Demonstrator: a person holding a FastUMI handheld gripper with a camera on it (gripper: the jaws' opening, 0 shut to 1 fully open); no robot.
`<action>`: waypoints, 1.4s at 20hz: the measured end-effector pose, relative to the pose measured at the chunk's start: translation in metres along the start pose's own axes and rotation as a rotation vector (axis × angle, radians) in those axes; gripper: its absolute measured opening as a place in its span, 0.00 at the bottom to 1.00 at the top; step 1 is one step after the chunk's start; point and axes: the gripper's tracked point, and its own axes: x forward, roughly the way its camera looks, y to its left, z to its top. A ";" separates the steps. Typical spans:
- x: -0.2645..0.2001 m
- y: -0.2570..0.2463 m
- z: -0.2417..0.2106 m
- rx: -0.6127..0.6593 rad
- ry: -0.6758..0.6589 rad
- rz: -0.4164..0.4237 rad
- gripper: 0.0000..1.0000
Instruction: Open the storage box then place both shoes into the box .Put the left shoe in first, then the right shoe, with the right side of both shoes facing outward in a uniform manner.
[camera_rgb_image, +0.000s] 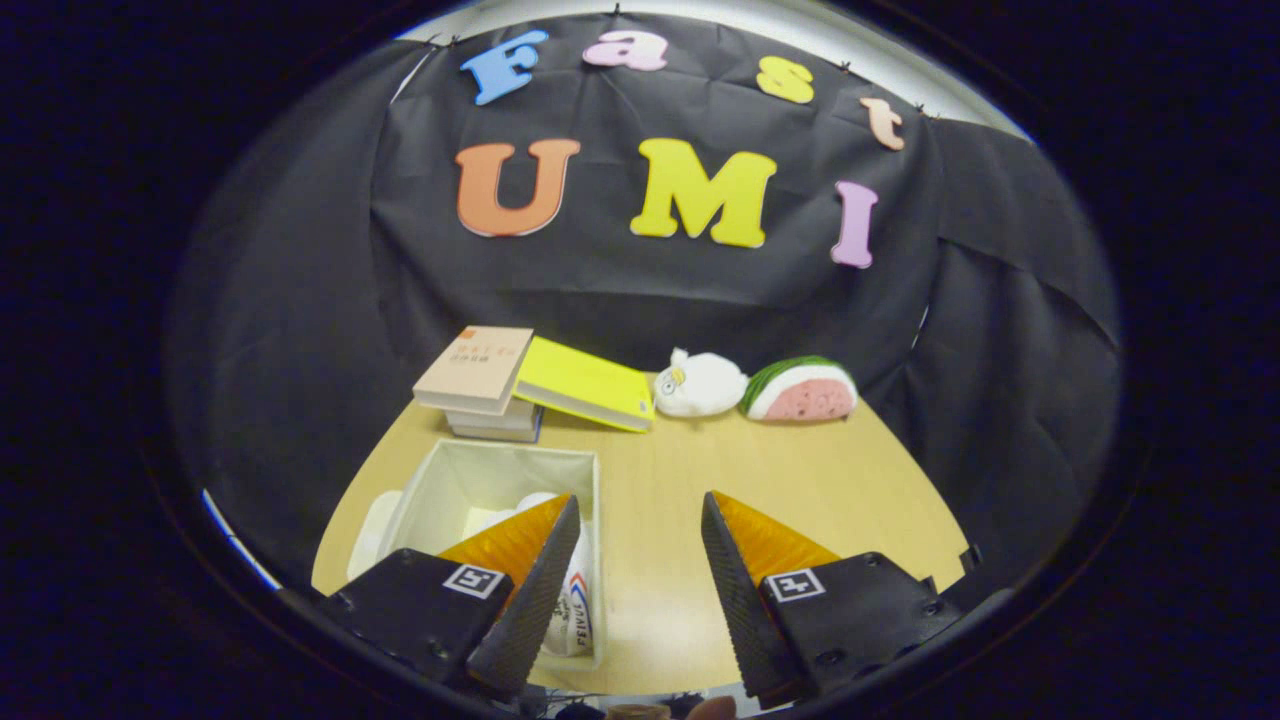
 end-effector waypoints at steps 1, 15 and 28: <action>-0.009 -0.013 0.011 0.012 -0.051 -0.016 0.80; -0.078 -0.089 0.038 0.083 -0.276 -0.095 1.00; -0.103 -0.082 0.033 0.098 -0.302 -0.102 1.00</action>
